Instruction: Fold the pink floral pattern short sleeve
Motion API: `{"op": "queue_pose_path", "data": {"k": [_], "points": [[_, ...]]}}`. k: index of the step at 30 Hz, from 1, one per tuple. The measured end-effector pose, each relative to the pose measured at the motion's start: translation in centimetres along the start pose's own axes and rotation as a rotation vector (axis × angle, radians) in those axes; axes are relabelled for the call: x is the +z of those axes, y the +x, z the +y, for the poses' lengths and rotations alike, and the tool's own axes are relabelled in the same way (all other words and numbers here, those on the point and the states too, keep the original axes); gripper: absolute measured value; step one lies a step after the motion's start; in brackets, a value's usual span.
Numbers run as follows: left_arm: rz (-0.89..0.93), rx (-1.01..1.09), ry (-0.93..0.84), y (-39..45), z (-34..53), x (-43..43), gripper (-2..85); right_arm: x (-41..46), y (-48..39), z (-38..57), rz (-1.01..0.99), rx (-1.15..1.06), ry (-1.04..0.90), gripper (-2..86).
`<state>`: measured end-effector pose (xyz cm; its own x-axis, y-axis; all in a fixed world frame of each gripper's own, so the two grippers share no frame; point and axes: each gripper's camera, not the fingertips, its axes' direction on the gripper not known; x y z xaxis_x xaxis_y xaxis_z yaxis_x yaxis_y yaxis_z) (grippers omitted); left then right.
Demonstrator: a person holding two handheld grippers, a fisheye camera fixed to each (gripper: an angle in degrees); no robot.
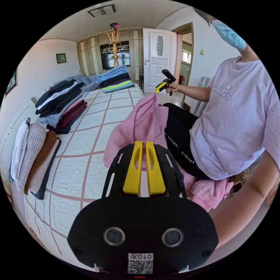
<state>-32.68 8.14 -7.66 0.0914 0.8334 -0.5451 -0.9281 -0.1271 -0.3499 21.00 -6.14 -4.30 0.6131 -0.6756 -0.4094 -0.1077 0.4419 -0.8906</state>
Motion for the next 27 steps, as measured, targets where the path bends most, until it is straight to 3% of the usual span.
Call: {"op": "queue_pose_path", "data": {"k": [5, 15, 21, 27], "points": [[0.024, -0.055, -0.033, 2.6, 0.9, 2.2, 0.1, 2.2, -0.8, 1.4, 0.025, -0.008, -0.113, 3.8], [-0.008, -0.072, -0.11, 5.8, -0.3, 3.1, 1.4, 4.6, -1.3, 2.9, -0.009, -0.014, -0.152, 4.0], [0.038, -0.087, -0.244, 8.0, -1.9, 4.6, 5.1, 5.8, -2.0, 2.8, -0.045, 0.004, -0.233, 5.4], [-0.114, 0.005, -0.001, 11.1, -8.4, -0.4, 5.8, 5.6, -5.4, -1.3, 0.132, -0.05, -0.04, 5.7]]}}
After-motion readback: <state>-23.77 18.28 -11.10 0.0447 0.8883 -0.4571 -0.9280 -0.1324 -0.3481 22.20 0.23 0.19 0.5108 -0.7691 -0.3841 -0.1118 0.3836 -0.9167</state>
